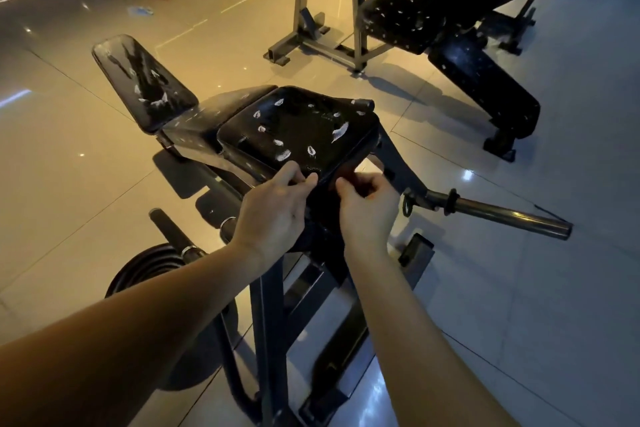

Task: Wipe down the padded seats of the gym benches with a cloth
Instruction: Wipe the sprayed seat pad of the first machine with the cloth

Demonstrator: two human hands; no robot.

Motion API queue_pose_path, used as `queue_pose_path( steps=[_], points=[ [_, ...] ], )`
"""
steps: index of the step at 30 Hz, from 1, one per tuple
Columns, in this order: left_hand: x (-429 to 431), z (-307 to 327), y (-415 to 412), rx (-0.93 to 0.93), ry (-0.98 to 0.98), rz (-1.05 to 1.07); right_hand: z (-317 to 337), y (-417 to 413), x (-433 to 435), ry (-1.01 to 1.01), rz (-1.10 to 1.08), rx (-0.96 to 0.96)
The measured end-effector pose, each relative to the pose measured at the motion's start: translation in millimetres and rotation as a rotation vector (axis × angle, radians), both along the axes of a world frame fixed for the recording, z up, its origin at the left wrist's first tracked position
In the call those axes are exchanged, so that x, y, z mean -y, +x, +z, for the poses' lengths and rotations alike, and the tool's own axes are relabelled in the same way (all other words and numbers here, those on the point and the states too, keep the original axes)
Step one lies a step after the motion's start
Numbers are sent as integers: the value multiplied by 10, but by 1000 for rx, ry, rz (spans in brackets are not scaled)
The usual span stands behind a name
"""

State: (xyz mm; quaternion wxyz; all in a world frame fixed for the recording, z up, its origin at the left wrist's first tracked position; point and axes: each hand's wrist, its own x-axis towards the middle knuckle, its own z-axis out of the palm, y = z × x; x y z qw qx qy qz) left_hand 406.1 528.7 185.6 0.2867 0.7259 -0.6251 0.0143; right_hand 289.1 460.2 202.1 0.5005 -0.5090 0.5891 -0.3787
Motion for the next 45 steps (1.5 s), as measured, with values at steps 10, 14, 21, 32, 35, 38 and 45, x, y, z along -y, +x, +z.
queue_pose_path(
  steps=[10,14,21,32,35,38,45],
  points=[
    [42,30,5,91,50,30,138,-365,924,82,-315,258],
    [53,10,-2,110,65,40,113,-181,1004,117,-276,263],
    [71,26,-19,114,65,33,-21,-148,708,117,4,175],
    [85,82,224,135,113,-135,-81,-190,113,282,11,312],
    [126,114,357,115,124,-230,33,-221,-42,352,44,276],
    [162,150,469,101,135,-309,151,-257,-164,349,-94,248],
    [236,205,569,148,173,-415,179,155,-160,96,-379,164]
  ],
)
